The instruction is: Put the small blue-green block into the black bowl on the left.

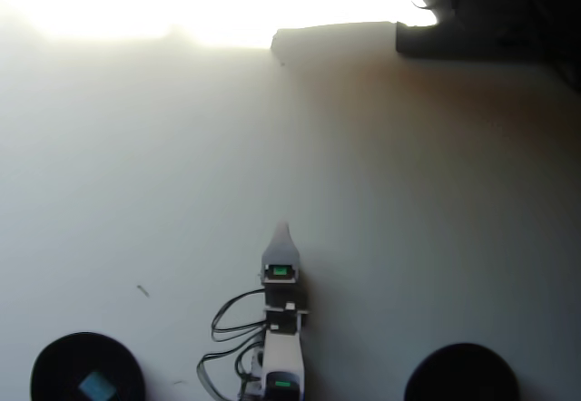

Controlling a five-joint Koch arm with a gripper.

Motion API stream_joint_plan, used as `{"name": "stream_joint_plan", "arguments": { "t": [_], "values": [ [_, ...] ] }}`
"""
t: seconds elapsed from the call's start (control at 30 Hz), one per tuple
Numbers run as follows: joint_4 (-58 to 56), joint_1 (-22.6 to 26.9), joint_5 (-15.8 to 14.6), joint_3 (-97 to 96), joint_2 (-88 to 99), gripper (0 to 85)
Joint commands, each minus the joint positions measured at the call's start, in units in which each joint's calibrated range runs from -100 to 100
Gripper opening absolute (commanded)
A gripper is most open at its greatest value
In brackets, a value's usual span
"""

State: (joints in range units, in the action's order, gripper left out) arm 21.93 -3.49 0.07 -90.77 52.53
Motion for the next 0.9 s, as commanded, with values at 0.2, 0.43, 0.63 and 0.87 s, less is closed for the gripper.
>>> {"name": "stream_joint_plan", "arguments": {
  "t": [0.2, 0.43, 0.63, 0.87],
  "values": [
    [5.1, -0.1, -1.2, -3.9, -0.9, 48.0],
    [5.4, 0.0, -1.0, -3.9, -1.1, 48.2],
    [5.4, 0.0, -1.0, -3.9, -1.1, 48.2],
    [5.4, 0.0, -1.0, -3.9, -1.1, 48.2]
  ]
}}
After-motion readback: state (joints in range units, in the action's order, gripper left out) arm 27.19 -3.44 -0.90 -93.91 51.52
